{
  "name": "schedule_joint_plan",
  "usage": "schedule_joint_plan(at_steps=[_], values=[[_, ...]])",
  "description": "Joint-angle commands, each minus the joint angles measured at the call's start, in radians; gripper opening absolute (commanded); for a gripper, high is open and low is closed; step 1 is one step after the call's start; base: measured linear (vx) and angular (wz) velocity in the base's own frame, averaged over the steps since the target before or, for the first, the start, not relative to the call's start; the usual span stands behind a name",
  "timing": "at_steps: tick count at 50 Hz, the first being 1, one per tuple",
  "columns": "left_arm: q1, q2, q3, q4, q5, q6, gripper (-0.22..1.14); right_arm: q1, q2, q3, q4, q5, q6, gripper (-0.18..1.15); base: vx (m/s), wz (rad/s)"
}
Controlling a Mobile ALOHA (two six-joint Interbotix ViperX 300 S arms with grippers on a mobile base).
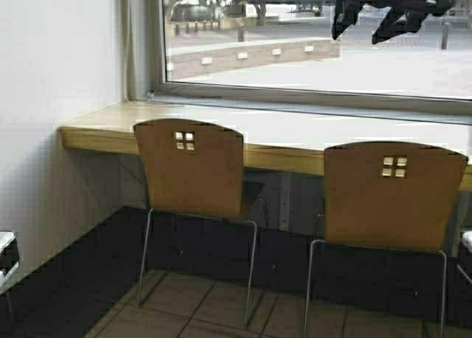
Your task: Push the chairs under the table
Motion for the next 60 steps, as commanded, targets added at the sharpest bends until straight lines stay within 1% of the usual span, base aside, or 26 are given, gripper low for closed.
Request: schedule_joint_plan(at_steps=[1,16,35,55,60], values=[[0.003,0.011,-0.015,-0.002,-0.009,0.0,1.02,-0.008,-0.015,-0.029,-0.005,0.002,-0.002,0.94,-0.38,0.1],[0.003,0.017,-0.014,-0.005,-0.031,0.0,1.02,-0.014,-0.02,-0.04,0.018,0.028,0.009,0.94,-0.37,0.07],[0.003,-0.032,-0.002,-0.009,-0.037,-0.009,1.02,-0.029,-0.014,-0.04,0.021,0.032,0.006,0.94,-0.38,0.02],[0.003,-0.034,0.003,-0.009,-0.037,-0.029,1.02,-0.029,0.026,-0.044,0.02,0.034,0.005,0.94,-0.32,-0.3],[0.003,-0.038,0.006,-0.006,-0.037,-0.034,1.02,-0.052,0.028,-0.046,0.02,0.034,0.006,0.94,-0.3,-0.52]])
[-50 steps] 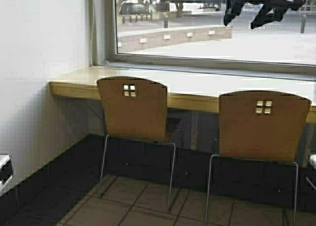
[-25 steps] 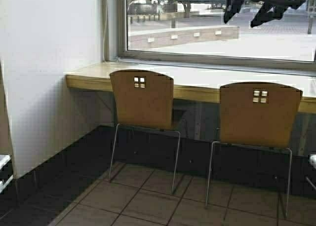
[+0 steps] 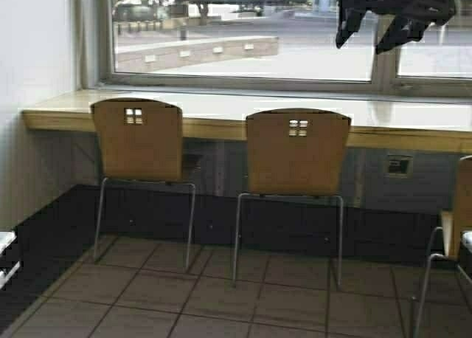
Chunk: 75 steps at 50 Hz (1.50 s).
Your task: Push the chairs under the table
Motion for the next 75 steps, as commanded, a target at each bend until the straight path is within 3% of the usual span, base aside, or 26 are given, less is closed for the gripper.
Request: schedule_joint_plan(at_steps=[1,28,55,75], values=[[-0.002,0.005,-0.005,0.003,-0.006,-0.003,1.02,-0.035,-0.011,-0.029,0.005,-0.005,0.002,0.94,-0.3,-0.62],[-0.002,0.067,0.003,0.015,-0.028,0.003,1.02,-0.04,-0.055,-0.031,0.034,0.008,0.005,0.94,-0.18,-0.34],[-0.002,0.026,-0.003,0.028,-0.044,0.0,1.02,-0.04,-0.037,-0.032,0.069,0.021,0.003,0.94,0.0,-0.08],[-0.002,0.052,0.003,0.028,-0.043,-0.005,1.02,-0.043,-0.005,-0.046,0.074,0.048,0.005,0.94,0.1,-0.35]])
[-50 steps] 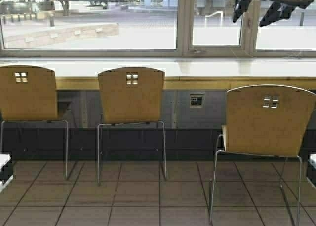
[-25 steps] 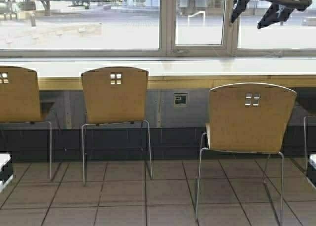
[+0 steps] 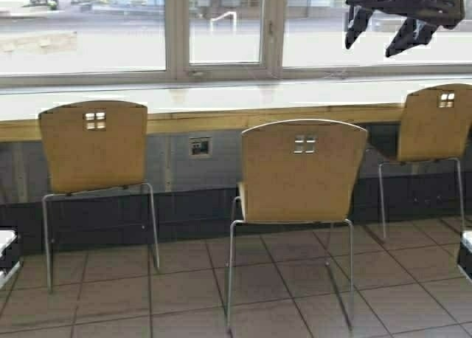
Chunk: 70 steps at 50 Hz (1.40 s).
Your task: Push the chairs under the table
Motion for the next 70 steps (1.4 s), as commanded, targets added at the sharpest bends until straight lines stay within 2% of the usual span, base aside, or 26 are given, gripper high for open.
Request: schedule_joint_plan(at_steps=[1,22,48,58,70], values=[[0.0,0.032,-0.011,0.005,-0.006,-0.003,1.02,0.003,-0.009,-0.031,0.011,0.017,0.002,0.94,0.15,-0.43],[0.0,0.037,-0.014,0.002,-0.005,-0.009,1.02,0.003,-0.015,-0.032,0.029,0.025,0.002,0.94,0.17,-0.26],[0.0,0.029,-0.026,-0.015,0.0,-0.041,1.02,-0.018,-0.054,-0.044,0.037,0.072,0.0,0.94,0.3,-0.03],[0.0,0.046,-0.044,-0.054,0.002,-0.14,1.02,-0.031,-0.038,-0.043,0.067,0.063,0.003,0.94,0.35,0.09],[0.0,0.163,-0.164,-0.087,-0.021,-0.311,1.02,-0.032,0.034,-0.112,0.14,0.057,0.002,0.94,0.32,0.03]])
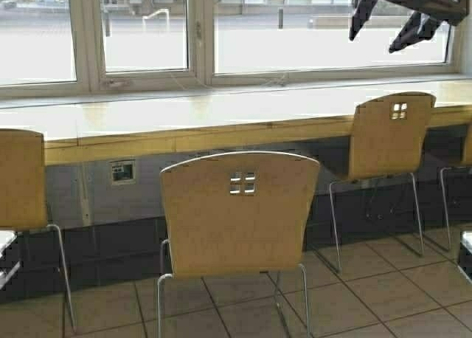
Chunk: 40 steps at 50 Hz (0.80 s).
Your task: Push the chairs under the table
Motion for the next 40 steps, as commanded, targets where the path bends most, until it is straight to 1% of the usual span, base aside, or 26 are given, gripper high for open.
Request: schedule_joint_plan(at_steps=[1,5,12,25,29,35,37,40], values=[[0.0,0.086,-0.089,-0.008,-0.021,-0.064,1.02,-0.002,0.038,-0.064,0.031,-0.015,0.0,0.94,0.3,-0.02],[0.0,0.133,-0.11,-0.032,-0.026,-0.11,1.02,-0.003,0.061,-0.08,0.041,-0.02,0.0,0.94,0.28,-0.01],[0.0,0.225,-0.141,-0.037,-0.081,-0.141,1.02,0.009,0.1,-0.143,0.077,-0.015,0.0,0.94,0.28,-0.03],[0.0,0.305,-0.132,-0.067,-0.094,-0.176,1.02,0.014,0.117,-0.181,0.117,0.005,0.002,0.94,0.29,-0.09],[0.002,0.357,-0.132,-0.138,-0.1,-0.21,1.02,0.014,0.146,-0.19,0.153,-0.005,0.0,0.94,0.28,-0.08],[-0.005,0.48,-0.121,-0.288,-0.104,-0.276,1.02,0.038,0.215,-0.202,0.239,-0.037,0.0,0.94,0.24,-0.02],[-0.021,0.534,-0.127,-0.321,-0.11,-0.29,1.02,0.044,0.252,-0.207,0.284,-0.049,0.0,0.94,0.23,-0.01],[-0.072,0.63,-0.147,-0.367,-0.141,-0.307,1.02,0.044,0.305,-0.219,0.359,-0.06,-0.002,0.94,0.24,0.0]])
